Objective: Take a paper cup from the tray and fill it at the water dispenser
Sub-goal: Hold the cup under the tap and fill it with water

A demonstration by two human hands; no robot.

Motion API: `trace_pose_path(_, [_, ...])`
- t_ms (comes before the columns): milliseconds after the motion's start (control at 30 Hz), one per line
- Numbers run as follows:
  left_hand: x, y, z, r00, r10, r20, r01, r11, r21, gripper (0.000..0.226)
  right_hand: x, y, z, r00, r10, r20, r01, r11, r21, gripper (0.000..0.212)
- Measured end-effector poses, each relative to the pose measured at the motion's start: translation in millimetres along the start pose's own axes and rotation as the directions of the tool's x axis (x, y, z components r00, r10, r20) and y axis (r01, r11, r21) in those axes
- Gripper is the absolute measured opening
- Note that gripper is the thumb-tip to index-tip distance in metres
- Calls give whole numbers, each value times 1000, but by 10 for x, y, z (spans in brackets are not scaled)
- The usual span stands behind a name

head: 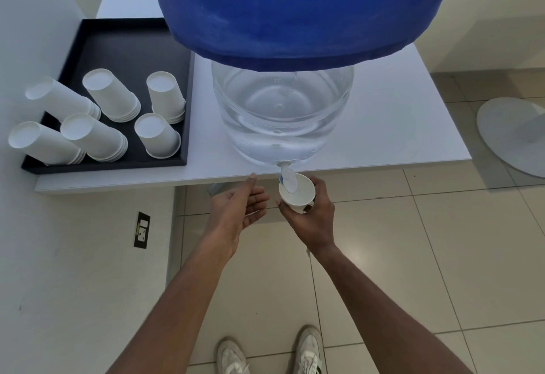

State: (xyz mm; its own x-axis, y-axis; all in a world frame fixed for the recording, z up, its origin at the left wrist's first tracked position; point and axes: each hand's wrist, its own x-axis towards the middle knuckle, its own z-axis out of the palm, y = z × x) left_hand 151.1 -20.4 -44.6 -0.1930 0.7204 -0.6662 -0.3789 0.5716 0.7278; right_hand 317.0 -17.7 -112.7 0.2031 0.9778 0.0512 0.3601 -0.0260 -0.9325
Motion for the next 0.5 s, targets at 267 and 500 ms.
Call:
trace_pose_path(267, [137, -493, 142, 991, -106, -77, 108, 994, 21, 10, -105, 68, -216, 998, 63, -7, -63, 998, 10, 62])
trace_pose_path(500, [-96, -571, 630, 976, -191, 109, 189, 982, 27, 17, -122, -49, -649, 999, 29, -22, -27, 998, 58, 65])
